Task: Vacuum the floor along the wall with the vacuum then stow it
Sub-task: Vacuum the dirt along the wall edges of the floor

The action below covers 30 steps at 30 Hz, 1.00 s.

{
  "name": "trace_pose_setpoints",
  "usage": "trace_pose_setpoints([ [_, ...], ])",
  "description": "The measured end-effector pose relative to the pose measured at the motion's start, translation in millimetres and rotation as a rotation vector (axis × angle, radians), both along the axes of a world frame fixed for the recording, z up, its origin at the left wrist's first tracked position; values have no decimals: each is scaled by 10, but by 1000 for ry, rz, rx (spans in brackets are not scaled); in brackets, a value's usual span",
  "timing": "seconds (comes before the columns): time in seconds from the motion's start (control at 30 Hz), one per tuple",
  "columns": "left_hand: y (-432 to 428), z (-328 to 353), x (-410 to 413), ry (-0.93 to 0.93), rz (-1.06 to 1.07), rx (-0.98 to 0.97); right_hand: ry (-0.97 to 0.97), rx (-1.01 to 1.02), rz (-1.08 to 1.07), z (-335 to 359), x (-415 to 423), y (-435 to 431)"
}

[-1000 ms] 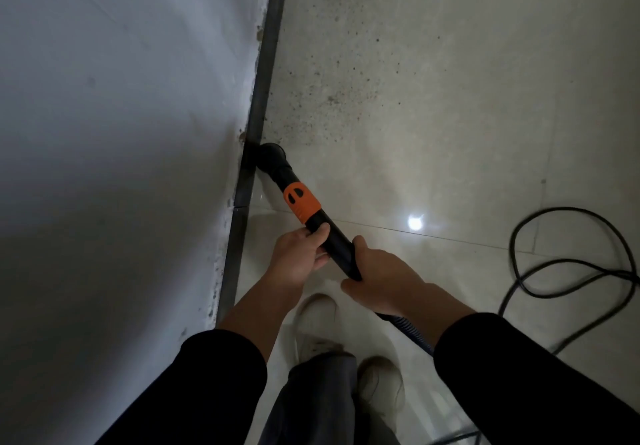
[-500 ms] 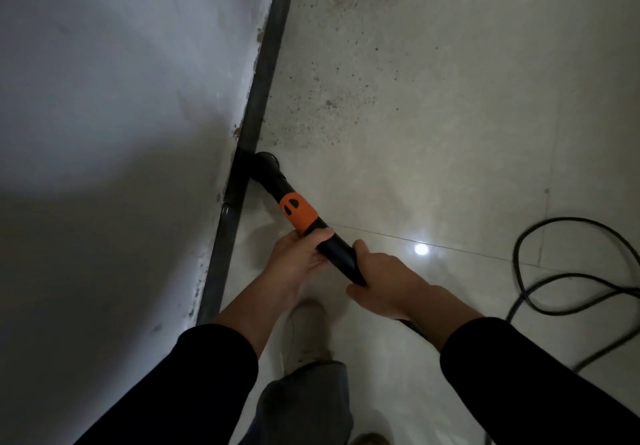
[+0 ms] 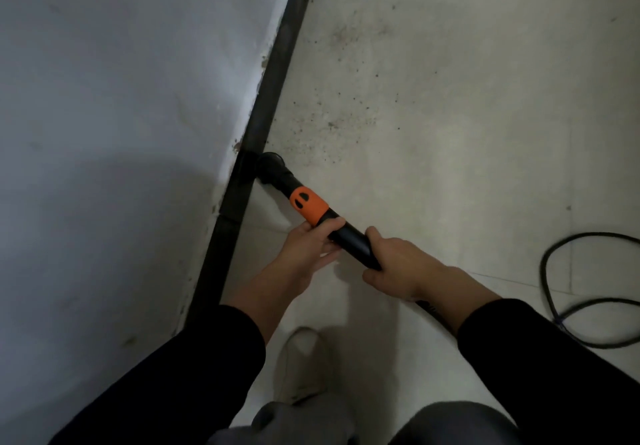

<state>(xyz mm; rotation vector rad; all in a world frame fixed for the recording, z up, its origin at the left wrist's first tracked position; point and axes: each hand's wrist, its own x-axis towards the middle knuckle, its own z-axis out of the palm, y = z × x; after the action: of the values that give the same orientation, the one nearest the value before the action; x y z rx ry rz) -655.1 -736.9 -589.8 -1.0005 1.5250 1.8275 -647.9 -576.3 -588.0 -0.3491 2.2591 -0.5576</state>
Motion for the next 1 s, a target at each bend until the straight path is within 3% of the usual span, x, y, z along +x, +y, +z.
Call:
trace_pose_setpoints([
  [0.17,0,6,-57,14,12,-9,31,-9,-6,19,-37,-14],
  [0.57,-140,196,-318,-170,-103,48,-34,46,-65,147,-140,-134],
  [1.0,-208,-15,-306,-28,-122,106,-86,98,-32,41,-289,-157],
])
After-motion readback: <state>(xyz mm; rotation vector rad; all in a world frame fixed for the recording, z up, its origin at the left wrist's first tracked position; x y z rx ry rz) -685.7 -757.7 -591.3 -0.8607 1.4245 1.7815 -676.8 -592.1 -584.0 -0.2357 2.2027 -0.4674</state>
